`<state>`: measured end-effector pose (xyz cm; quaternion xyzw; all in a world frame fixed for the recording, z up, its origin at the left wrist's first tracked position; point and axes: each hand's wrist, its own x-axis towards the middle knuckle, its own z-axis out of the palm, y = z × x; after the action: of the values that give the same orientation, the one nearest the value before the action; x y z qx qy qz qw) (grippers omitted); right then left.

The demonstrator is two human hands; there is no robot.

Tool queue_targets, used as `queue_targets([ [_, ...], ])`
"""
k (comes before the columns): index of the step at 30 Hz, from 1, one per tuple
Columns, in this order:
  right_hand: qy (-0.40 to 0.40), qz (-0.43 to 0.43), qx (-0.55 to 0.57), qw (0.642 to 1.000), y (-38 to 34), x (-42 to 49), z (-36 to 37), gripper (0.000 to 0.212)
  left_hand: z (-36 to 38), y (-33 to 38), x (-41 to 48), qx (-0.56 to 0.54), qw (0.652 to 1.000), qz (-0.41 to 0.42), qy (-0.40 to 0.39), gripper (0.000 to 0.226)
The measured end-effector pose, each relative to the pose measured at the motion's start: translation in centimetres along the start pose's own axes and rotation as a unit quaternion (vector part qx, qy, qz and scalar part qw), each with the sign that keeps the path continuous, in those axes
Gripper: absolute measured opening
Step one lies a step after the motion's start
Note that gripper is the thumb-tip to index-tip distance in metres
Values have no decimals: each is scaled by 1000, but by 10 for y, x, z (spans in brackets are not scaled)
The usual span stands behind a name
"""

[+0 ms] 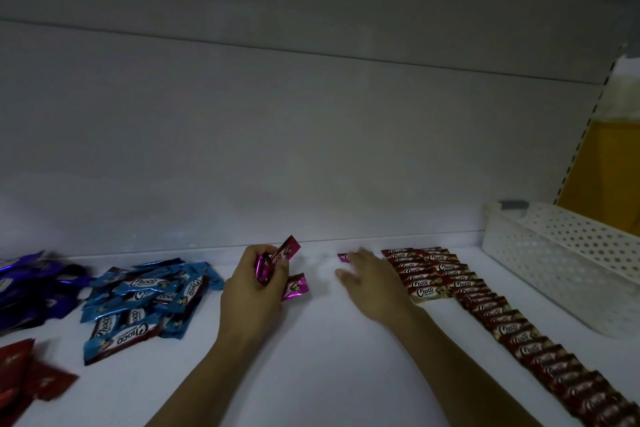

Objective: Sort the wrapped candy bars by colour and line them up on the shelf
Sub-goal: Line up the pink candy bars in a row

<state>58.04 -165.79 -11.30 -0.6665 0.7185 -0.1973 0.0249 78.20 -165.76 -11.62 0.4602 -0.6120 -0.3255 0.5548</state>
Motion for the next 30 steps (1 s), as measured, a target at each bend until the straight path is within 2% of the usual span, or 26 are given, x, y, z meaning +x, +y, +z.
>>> queue_targets([
  [2, 92, 10, 135, 987, -11, -1, -9, 33, -1, 0, 0, 3, 1000, -3, 4, 9],
  [3, 91, 23, 246, 965, -17, -3, -15, 29, 0, 0, 0, 4, 1000, -3, 3, 10],
  [5, -24, 24, 434, 900, -34, -8, -26, 34, 1, 1, 1, 4, 1000, 0, 2, 12],
  [6, -88, 8, 463, 882, -41, -11, -27, 34, 1, 1, 1, 5, 1000, 3, 3, 12],
  [8, -162, -33, 480, 861, -51, -17, -25, 20, 0, 1, 1, 5, 1000, 9, 8, 11],
  [10, -152, -23, 504, 850, -56, -19, -25, 3, 0, 2, 1, -7, 1000, 10, 14, 9],
  [13, -103, 22, 525, 845, -51, -15, -33, 5, -1, 4, 1, -29, 999, 3, 15, 5],
  [17, -77, 38, 526, 846, -43, -12, -39, 2, -3, 6, 0, -53, 998, 0, 15, 6],
  [24, -87, 25, 527, 845, -47, -14, -33, 10, -2, 9, 1, -81, 996, 1, -44, 7],
  [28, -51, 67, 555, 828, -43, -11, -32, 3, -2, 5, 2, -41, 999, 1, -11, 15],
  [29, -17, 83, 536, 840, -37, -8, -32, 7, -3, 4, 2, -42, 999, -7, 6, 14],
  [30, 20, 95, 480, 872, -28, -4, -33, 9, -4, 3, 3, -50, 998, -16, 22, 13],
])
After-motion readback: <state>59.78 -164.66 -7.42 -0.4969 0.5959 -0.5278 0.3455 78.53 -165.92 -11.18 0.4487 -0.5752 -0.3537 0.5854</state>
